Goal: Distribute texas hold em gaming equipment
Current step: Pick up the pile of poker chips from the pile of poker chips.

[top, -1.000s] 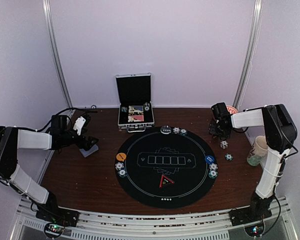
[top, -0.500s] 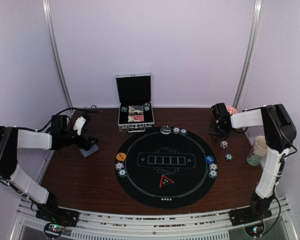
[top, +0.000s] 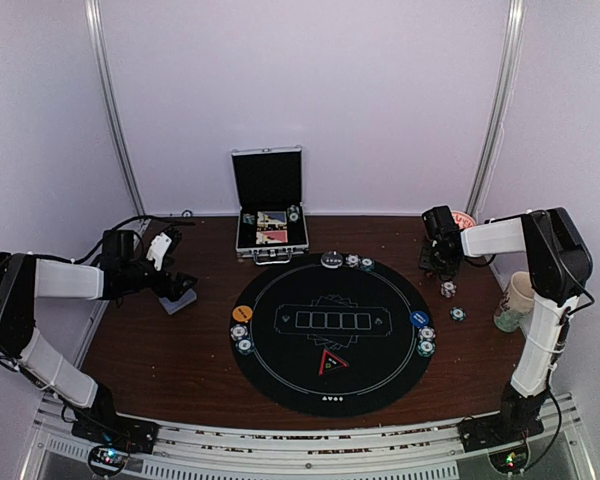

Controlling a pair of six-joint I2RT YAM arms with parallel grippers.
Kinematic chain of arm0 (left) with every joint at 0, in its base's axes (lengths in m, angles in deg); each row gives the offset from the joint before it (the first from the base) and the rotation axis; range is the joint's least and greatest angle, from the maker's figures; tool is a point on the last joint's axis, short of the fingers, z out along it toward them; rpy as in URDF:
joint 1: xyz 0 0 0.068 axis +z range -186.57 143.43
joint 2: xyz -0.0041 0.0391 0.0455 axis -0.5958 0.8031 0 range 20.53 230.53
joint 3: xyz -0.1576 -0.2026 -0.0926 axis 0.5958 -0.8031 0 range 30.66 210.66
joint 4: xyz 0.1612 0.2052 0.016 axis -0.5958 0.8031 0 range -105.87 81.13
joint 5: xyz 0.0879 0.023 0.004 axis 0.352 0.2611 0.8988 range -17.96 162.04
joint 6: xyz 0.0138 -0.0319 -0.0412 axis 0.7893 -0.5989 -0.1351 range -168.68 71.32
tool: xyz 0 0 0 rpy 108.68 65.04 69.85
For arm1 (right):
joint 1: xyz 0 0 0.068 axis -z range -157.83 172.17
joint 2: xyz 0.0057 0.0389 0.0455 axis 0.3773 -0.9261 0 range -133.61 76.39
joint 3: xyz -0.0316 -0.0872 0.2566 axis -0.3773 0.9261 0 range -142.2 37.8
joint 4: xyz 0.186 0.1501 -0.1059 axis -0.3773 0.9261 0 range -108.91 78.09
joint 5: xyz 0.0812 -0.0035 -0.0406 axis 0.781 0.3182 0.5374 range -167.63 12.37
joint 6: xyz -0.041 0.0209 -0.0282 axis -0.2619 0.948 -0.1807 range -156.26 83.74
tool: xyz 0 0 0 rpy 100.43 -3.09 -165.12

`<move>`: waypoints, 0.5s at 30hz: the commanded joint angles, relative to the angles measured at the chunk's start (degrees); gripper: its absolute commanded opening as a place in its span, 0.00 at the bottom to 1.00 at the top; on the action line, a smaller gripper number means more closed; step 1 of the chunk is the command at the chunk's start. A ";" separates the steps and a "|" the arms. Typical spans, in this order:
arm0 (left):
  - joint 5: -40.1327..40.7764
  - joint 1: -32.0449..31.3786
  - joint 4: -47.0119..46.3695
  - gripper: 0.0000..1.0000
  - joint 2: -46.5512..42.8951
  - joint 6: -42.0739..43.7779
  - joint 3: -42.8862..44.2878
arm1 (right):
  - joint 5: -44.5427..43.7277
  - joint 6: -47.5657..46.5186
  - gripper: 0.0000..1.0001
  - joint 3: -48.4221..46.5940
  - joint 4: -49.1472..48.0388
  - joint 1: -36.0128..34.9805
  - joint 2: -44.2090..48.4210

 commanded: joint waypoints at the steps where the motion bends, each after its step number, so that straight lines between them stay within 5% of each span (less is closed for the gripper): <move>1: 0.18 0.23 -1.96 0.98 0.33 0.16 0.89 | -0.11 0.67 0.50 -1.48 0.00 0.38 -0.96; 15: 0.24 0.24 -1.96 0.98 0.48 0.16 0.98 | 0.20 0.67 0.47 -1.79 0.23 0.40 -1.43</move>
